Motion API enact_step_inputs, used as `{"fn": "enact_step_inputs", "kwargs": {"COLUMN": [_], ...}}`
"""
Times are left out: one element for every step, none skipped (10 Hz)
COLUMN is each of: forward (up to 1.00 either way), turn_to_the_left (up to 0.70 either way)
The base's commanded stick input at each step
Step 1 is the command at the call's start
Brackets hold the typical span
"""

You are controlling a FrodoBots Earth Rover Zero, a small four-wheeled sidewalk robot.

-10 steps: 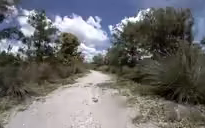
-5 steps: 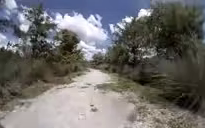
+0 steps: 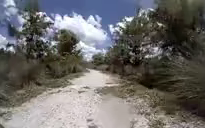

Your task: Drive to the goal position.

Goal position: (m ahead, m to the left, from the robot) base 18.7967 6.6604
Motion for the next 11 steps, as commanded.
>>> {"fn": "enact_step_inputs", "kwargs": {"forward": [0.70,0.70,0.70,0.70,0.70,0.70,0.70,0.70,0.70,0.70,0.70], "turn_to_the_left": [0.00,0.00,0.00,0.00,0.00,0.00,0.00,0.00,0.00,0.00,0.00]}}
